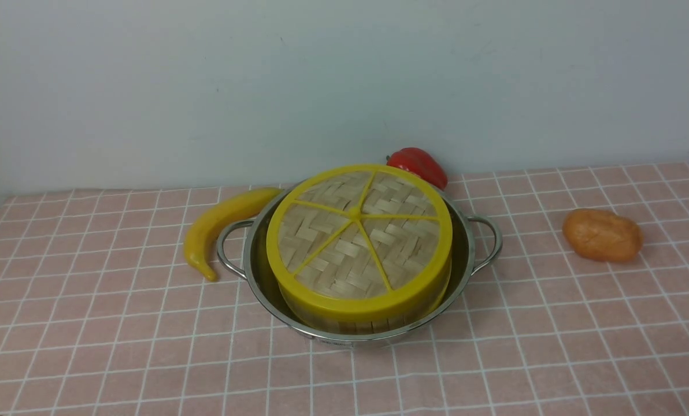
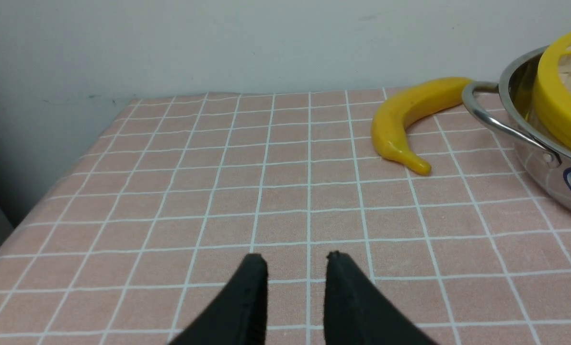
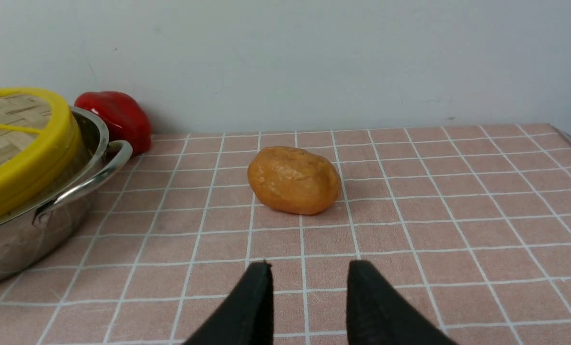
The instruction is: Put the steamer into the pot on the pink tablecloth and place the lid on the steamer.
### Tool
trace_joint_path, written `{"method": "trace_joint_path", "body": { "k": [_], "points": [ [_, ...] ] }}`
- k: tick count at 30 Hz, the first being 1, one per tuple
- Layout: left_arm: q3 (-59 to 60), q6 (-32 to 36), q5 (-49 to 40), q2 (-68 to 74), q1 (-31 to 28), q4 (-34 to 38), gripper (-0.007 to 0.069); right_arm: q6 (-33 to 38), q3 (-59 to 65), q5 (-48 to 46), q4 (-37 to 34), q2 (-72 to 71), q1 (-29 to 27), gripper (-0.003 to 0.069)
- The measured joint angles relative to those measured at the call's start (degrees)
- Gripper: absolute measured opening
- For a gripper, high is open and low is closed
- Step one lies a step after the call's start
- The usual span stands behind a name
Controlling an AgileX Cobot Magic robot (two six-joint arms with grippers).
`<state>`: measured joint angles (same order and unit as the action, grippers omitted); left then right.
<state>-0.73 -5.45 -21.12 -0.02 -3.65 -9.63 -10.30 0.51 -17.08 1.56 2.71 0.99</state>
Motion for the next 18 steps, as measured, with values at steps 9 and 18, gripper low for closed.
{"method": "trace_joint_path", "body": {
  "k": [9,18],
  "points": [
    [0.0,0.0,0.0,0.0,0.0,0.0,0.0190,0.0,0.0,0.0,0.0,0.0,0.0,0.0240],
    [0.0,0.0,0.0,0.0,0.0,0.0,0.0202,-0.1,0.0,0.0,0.0,0.0,0.0,0.0240]
  ]
}}
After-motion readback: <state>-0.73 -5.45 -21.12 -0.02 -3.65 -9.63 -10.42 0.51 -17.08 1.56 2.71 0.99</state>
